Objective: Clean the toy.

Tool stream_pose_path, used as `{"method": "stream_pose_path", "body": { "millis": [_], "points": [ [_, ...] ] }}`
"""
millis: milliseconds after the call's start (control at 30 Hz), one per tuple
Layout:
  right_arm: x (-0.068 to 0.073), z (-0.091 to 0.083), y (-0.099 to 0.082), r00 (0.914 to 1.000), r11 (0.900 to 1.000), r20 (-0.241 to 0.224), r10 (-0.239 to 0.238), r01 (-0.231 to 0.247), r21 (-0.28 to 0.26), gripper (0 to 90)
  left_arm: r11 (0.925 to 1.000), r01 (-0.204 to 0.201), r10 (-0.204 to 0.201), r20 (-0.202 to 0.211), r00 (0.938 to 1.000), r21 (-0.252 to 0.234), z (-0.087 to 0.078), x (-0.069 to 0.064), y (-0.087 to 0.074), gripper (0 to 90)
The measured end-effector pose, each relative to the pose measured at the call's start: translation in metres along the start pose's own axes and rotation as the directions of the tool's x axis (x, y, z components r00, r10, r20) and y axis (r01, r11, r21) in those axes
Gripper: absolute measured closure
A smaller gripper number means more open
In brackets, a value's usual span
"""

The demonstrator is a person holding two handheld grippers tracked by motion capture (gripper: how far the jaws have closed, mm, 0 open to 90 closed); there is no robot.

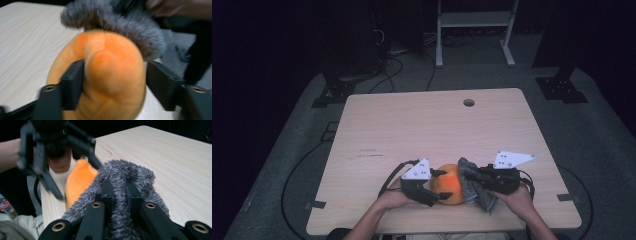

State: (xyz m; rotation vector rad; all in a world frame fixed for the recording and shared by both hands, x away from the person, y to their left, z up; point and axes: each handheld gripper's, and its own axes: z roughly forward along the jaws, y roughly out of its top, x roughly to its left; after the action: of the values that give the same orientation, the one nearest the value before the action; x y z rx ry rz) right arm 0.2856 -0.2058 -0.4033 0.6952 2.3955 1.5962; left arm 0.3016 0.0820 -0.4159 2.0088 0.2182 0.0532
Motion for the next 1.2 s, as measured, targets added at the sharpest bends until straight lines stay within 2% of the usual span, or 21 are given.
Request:
{"method": "stream_pose_path", "body": {
  "millis": [33, 67, 100, 167, 233, 333, 367, 433, 533, 700, 800, 867, 933, 1000, 1067, 1200],
  "points": [
    [-0.001, -0.001, -0.002, 0.9998, 0.9999, -0.011, 0.014, -0.014, -0.001, 79.5, 0.9999, 0.014, -0.014, -0.008, 0.9999, 0.009, 0.000, 0.002, 0.001, 20.7],
    [-0.002, -0.001, -0.004, 0.9997, 0.9997, -0.014, 0.023, -0.023, -0.001, 79.5, 0.9989, 0.021, -0.020, -0.025, 0.9995, 0.042, 0.002, 0.005, 0.000, 18.0],
    [-0.003, -0.002, -0.006, 0.9997, 0.9997, -0.004, 0.025, -0.025, 0.002, 79.5, 0.9979, 0.009, -0.008, -0.027, 0.9996, 0.065, 0.005, 0.005, -0.003, 18.6],
    [-0.008, -0.003, -0.009, 0.9994, 0.9994, 0.004, 0.034, -0.034, 0.005, 79.5, 0.9980, -0.018, 0.020, -0.031, 0.9993, 0.061, 0.009, 0.003, -0.008, 27.9],
    [-0.013, -0.006, -0.013, 0.9990, 0.9992, 0.023, 0.038, -0.038, 0.014, 79.5, 0.9986, -0.010, 0.012, -0.044, 0.9990, 0.051, 0.010, 0.004, -0.008, 35.8],
    [-0.021, -0.012, -0.018, 0.9964, 0.9982, 0.071, 0.047, -0.049, 0.034, 79.5, 0.9993, 0.003, -0.002, -0.035, 0.9994, 0.038, 0.012, 0.005, -0.010, 38.9],
    [-0.022, -0.015, -0.019, 0.9958, 0.9978, 0.074, 0.053, -0.056, 0.037, 79.5, 0.9992, -0.004, 0.005, -0.033, 0.9995, 0.039, 0.013, 0.005, -0.010, 39.3],
    [-0.020, -0.019, -0.018, 0.9964, 0.9976, 0.053, 0.067, -0.068, 0.016, 79.5, 0.9990, -0.011, 0.013, -0.035, 0.9993, 0.044, 0.013, 0.004, -0.010, 40.0],
    [-0.008, -0.017, -0.006, 0.9992, 0.9990, -0.004, 0.039, -0.039, -0.024, 79.4, 0.9992, -0.006, 0.007, -0.043, 0.9991, 0.039, 0.015, 0.003, -0.009, 40.1],
    [0.017, 0.004, 0.015, 0.9962, 0.9982, -0.073, -0.048, 0.045, -0.040, 79.2, 0.9993, -0.002, 0.004, -0.056, 0.9984, 0.038, 0.016, 0.001, -0.009, 40.0],
    [0.017, 0.009, 0.016, 0.9962, 0.9980, -0.071, -0.051, 0.048, -0.040, 79.2, 0.9991, -0.005, 0.008, -0.059, 0.9982, 0.041, 0.015, 0.001, -0.010, 40.1],
    [0.012, 0.009, 0.012, 0.9981, 0.9989, -0.048, -0.039, 0.038, -0.028, 79.4, 0.9990, -0.012, 0.015, -0.059, 0.9981, 0.043, 0.016, 0.000, -0.009, 40.1],
    [0.007, 0.006, 0.007, 0.9992, 0.9997, -0.037, -0.017, 0.016, -0.019, 79.4, 0.9990, -0.012, 0.015, -0.057, 0.9983, 0.044, 0.017, 0.000, -0.008, 40.1],
    [0.004, 0.002, 0.003, 0.9999, 0.9999, -0.013, -0.006, 0.006, -0.010, 79.3, 0.9990, -0.015, 0.017, -0.055, 0.9983, 0.042, 0.018, 0.000, -0.007, 40.1],
    [0.003, -0.002, 0.003, 1.0000, 0.9999, -0.007, -0.005, 0.005, -0.012, 79.4, 0.9989, -0.017, 0.020, -0.059, 0.9981, 0.043, 0.020, -0.001, -0.006, 40.2],
    [0.013, -0.004, 0.011, 0.9984, 0.9985, -0.046, -0.032, 0.030, -0.045, 79.2, 0.9992, -0.009, 0.012, -0.064, 0.9979, 0.038, 0.022, 0.000, -0.006, 40.4]
  ]
}}
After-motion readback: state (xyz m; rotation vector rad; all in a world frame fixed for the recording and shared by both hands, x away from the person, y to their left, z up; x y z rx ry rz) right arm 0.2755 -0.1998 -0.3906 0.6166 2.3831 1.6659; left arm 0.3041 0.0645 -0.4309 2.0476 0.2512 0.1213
